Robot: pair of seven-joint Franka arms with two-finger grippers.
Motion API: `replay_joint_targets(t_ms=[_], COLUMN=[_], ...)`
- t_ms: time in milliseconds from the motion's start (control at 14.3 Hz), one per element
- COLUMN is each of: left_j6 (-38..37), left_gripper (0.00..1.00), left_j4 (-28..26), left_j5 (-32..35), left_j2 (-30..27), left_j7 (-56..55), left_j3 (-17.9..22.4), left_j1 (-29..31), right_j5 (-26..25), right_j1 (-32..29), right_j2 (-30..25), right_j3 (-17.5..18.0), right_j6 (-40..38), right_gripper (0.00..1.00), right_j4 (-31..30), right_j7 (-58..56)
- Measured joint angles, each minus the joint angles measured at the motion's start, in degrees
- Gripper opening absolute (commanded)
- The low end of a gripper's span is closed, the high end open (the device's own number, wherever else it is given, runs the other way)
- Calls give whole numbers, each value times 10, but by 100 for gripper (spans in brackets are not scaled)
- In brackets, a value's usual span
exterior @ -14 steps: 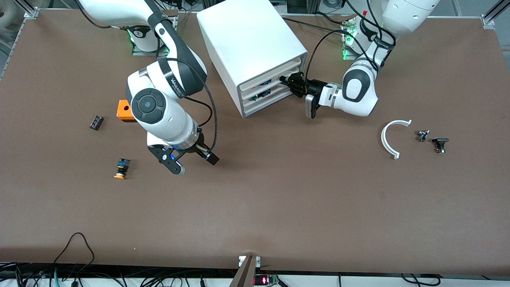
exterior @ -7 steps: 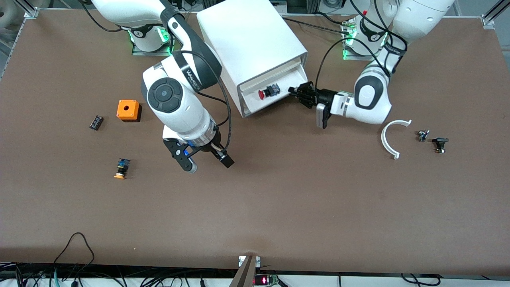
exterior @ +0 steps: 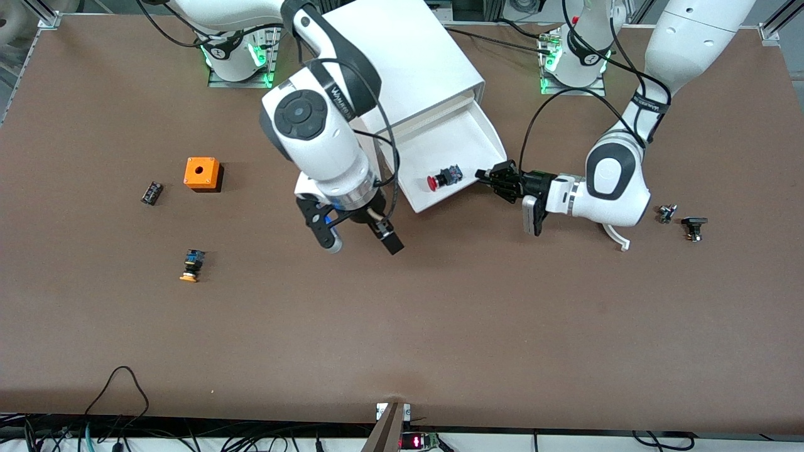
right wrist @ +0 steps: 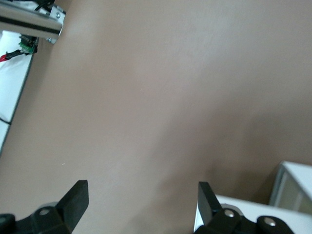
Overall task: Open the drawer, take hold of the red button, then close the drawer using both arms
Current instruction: 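Pull the drawer further out while the right gripper reaches into it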
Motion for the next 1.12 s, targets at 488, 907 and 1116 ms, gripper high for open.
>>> replay_joint_targets(t_ms=[488,907,1116], left_j6=[0,-30,-101], left_gripper=[100,100,100], left_j4=[57,102,182], left_j5=[59,119,223], left_j2=[17,13,3], left_j7=[-10,-73,-191], left_j3=[28,30,30], left_j1=[8,17,21], right_j5=[0,0,0], right_j1=[57,105,125], right_j2=[11,48,70], right_j3=[0,1,1], right_j6=[49,93,114], right_gripper=[99,99,99], right_j4=[1,1,1], right_j7=[103,135,156])
